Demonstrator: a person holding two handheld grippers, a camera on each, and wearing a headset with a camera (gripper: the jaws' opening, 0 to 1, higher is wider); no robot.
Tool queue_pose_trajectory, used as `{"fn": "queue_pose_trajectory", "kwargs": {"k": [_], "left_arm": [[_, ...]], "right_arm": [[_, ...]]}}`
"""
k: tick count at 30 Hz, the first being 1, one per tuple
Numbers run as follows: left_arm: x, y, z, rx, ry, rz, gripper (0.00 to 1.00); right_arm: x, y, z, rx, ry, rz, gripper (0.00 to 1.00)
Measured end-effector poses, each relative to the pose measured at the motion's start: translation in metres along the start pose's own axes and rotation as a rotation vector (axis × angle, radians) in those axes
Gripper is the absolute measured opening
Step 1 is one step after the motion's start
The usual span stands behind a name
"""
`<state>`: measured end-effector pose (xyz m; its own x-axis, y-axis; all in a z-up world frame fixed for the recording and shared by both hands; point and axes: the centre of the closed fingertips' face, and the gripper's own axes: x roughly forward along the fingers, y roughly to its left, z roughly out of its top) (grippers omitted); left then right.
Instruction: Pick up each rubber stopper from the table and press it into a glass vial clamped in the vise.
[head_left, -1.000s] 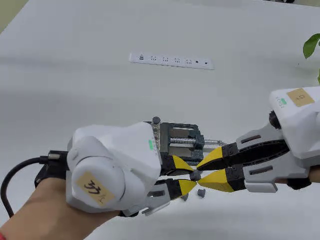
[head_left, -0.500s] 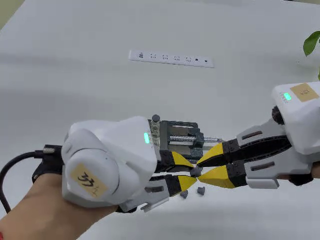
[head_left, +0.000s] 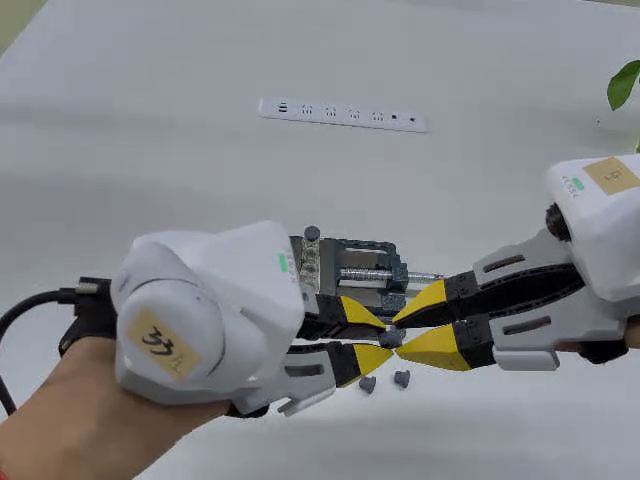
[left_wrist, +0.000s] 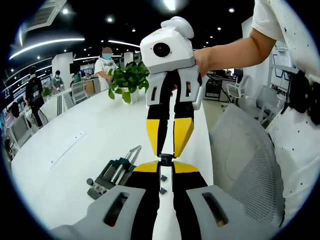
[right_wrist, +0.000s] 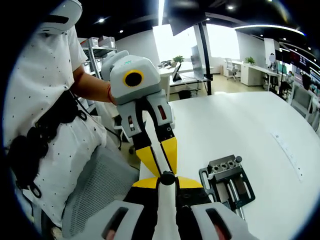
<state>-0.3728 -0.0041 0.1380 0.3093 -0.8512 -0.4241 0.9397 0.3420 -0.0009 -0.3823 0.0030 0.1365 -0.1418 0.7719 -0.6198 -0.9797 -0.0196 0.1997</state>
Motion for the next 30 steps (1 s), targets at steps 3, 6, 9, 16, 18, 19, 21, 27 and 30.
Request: {"fn": "queue_pose_trajectory", "kwargs": {"k": [3,6,9,16,18,19,21,27,30], "left_arm": [[-0.0008,-0.001,0.0008,-0.009,-0.004,-0.007,0.05],[-0.0013,-0.002,0.0014,-0.01,-0.007,-0.011,0.05],[-0.0016,-0.0024,0.0017,-0.009,-0.007,-0.013,0.05],[-0.0023,-0.0039,0.0012,-0.012,-0.009,-0.026,0.05],[-0.0029,-0.0037,0.0017,-0.012,-0.009,-0.026,0.05],[-0.0031,-0.0035,0.0019,-0.012,-0.01,-0.025,0.05],[-0.0033,-0.003,0.0018,-0.015,-0.012,-0.025,0.05],[-0.0038,-0.0024,0.0004,-0.011,-0.01,-0.024,0.05],[-0.0042,-0.0028,-0.0004,-0.015,-0.009,-0.025,0.05]], "right_arm": [[0.0001,0.0015,0.0004,0.0,0.0,0.009,0.08],[-0.0001,0.002,0.0013,-0.003,-0.001,0.012,0.07],[0.0,0.0023,0.0018,-0.006,-0.002,0.014,0.07],[0.0011,0.0041,0.0018,-0.018,0.0,0.021,0.07],[0.001,0.0036,0.0022,-0.02,-0.003,0.019,0.07],[0.001,0.0035,0.0025,-0.02,-0.004,0.018,0.06],[0.0013,0.0032,0.0032,-0.021,-0.005,0.016,0.06],[0.0022,0.0029,0.0034,-0.029,0.0,0.009,0.05],[0.003,0.003,0.0034,-0.034,0.003,0.009,0.05]]}}
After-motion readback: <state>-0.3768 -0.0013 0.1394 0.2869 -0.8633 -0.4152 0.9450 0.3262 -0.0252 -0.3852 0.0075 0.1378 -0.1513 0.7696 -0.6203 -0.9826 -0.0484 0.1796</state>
